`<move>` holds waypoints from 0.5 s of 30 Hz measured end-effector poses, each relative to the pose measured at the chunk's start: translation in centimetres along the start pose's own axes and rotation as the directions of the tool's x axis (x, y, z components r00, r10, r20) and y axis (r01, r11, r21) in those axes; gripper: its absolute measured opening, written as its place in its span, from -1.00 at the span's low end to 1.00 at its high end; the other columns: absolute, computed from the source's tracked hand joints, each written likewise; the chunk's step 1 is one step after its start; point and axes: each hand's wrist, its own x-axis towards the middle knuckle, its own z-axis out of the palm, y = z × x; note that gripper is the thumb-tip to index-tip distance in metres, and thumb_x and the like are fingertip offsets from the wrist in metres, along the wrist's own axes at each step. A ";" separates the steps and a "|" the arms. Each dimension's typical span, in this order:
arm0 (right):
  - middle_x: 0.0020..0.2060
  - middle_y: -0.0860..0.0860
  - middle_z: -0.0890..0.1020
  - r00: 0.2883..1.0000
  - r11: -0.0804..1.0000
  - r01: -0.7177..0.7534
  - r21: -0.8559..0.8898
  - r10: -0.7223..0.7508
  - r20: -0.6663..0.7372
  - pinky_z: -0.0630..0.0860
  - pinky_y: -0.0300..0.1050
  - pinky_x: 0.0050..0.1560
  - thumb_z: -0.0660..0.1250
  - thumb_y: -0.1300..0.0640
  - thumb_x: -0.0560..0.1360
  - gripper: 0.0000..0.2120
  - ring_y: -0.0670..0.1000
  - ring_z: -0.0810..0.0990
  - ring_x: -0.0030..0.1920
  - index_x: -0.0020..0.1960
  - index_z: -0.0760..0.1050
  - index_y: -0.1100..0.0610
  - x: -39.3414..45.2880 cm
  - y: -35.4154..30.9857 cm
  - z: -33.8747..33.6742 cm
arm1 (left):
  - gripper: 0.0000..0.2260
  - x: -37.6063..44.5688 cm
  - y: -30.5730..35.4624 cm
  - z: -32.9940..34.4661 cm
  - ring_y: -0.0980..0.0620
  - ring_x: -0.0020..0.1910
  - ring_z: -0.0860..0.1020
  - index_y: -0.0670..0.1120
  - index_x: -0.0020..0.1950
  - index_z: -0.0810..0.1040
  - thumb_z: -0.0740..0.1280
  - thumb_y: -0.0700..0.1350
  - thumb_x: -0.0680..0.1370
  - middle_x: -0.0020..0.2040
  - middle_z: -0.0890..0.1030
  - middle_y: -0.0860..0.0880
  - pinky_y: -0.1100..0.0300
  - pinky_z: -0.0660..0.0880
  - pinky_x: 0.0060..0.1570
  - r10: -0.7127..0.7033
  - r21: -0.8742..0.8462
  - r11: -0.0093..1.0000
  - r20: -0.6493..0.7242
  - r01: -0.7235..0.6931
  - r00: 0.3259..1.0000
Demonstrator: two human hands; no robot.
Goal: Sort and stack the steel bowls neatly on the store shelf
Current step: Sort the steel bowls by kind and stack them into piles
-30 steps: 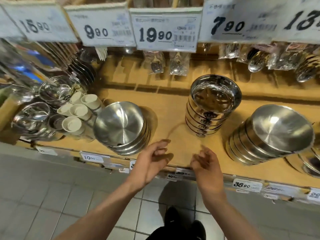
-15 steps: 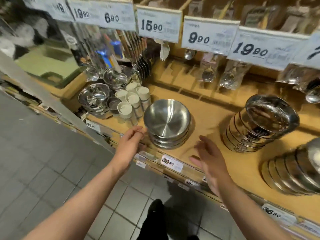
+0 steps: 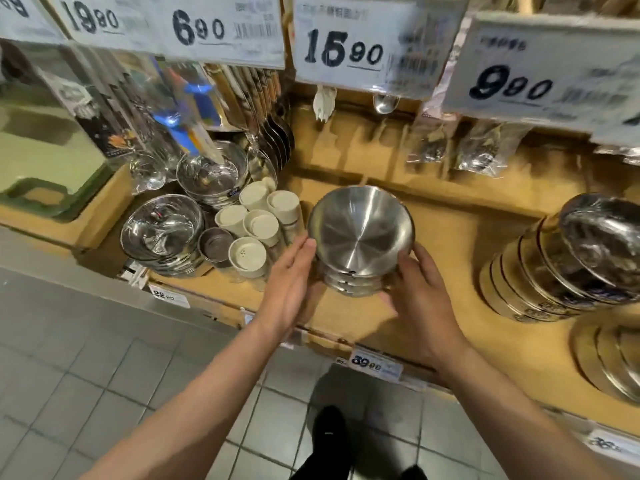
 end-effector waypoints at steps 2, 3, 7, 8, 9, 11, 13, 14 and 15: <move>0.21 -0.10 0.68 1.000 1.000 0.002 0.010 -0.002 0.009 0.60 -0.04 0.12 0.35 -0.08 0.60 -0.70 -0.06 0.68 0.20 0.32 0.52 -0.27 0.7 -0.4 0.5 | -0.64 0.8 0.4 0.0 0.02 0.39 0.52 0.03 0.48 0.48 0.18 0.04 0.70 0.40 0.58 0.02 -0.18 0.41 0.43 0.002 -0.028 1.000 0.023 -0.001 1.000; 0.20 -0.09 0.69 1.000 1.000 0.003 0.017 -0.003 0.017 0.59 -0.03 0.12 0.36 -0.09 0.59 -0.70 -0.05 0.68 0.19 0.31 0.52 -0.26 1.0 -0.5 0.7 | -0.64 1.1 0.5 0.0 0.02 0.39 0.52 0.04 0.48 0.48 0.18 0.05 0.70 0.39 0.58 0.02 -0.17 0.43 0.41 0.001 -0.035 0.999 0.032 0.001 0.999; 0.22 -0.10 0.68 1.000 1.000 0.005 0.024 -0.005 0.020 0.58 -0.01 0.13 0.38 -0.13 0.52 -0.64 -0.03 0.67 0.22 0.31 0.53 -0.26 1.8 -0.4 1.1 | -0.65 1.8 0.6 0.1 0.00 0.40 0.51 0.09 0.48 0.47 0.19 0.08 0.70 0.39 0.58 0.06 -0.08 0.48 0.35 -0.015 -0.071 0.997 0.021 0.017 1.000; 0.23 -0.10 0.67 1.000 1.000 0.004 0.022 -0.004 0.014 0.59 0.00 0.14 0.38 -0.14 0.51 -0.62 -0.03 0.66 0.23 0.32 0.52 -0.26 1.9 -0.3 1.1 | -0.66 1.9 0.5 0.2 0.02 0.38 0.53 0.09 0.46 0.49 0.18 0.07 0.70 0.37 0.60 0.07 -0.03 0.50 0.32 -0.012 -0.076 0.997 0.019 0.013 1.000; 0.25 -0.09 0.66 1.000 1.000 0.002 0.019 -0.002 0.013 0.59 0.01 0.16 0.38 -0.15 0.50 -0.60 -0.02 0.66 0.24 0.34 0.51 -0.25 1.9 -0.3 1.1 | -0.67 1.9 0.4 0.2 0.04 0.36 0.54 0.09 0.45 0.50 0.18 0.06 0.70 0.35 0.61 0.07 0.03 0.53 0.28 -0.009 -0.085 0.996 0.016 0.010 1.000; 0.27 -0.09 0.65 1.000 1.000 0.004 0.005 -0.004 0.023 0.59 0.02 0.17 0.38 -0.16 0.50 -0.59 -0.02 0.65 0.26 0.35 0.50 -0.26 1.9 -0.1 1.2 | -0.67 1.8 0.4 0.2 0.07 0.33 0.57 0.08 0.45 0.50 0.18 0.05 0.71 0.33 0.62 0.08 0.14 0.57 0.16 -0.010 -0.095 0.995 0.010 0.011 1.000; 0.25 -0.11 0.65 1.000 1.000 0.010 -0.008 -0.010 0.028 0.60 -0.02 0.15 0.37 -0.17 0.51 -0.60 -0.05 0.65 0.24 0.34 0.50 -0.27 1.7 0.1 1.2 | -0.67 1.5 0.5 0.2 0.08 0.30 0.59 0.04 0.45 0.50 0.17 0.03 0.71 0.31 0.64 0.07 0.23 0.60 0.07 -0.007 -0.109 0.994 0.005 0.007 1.000; 0.25 -0.12 0.66 1.000 1.000 0.011 -0.011 -0.011 0.029 0.60 -0.03 0.15 0.37 -0.16 0.51 -0.60 -0.06 0.66 0.23 0.35 0.50 -0.28 1.5 0.1 1.3 | -0.67 1.4 0.6 0.2 0.08 0.29 0.60 0.01 0.45 0.50 0.17 0.01 0.71 0.30 0.64 0.05 0.26 0.61 0.04 -0.005 -0.120 0.993 0.000 0.005 1.000; 0.24 -0.13 0.66 0.999 1.000 0.012 -0.019 -0.011 0.032 0.60 -0.02 0.16 0.36 -0.16 0.52 -0.60 -0.07 0.65 0.23 0.35 0.50 -0.29 1.4 0.2 1.4 | -0.67 1.3 0.6 0.2 0.05 0.29 0.59 -0.01 0.45 0.50 0.17 -0.01 0.71 0.30 0.64 0.03 0.27 0.61 0.04 -0.007 -0.130 0.991 -0.004 0.006 1.000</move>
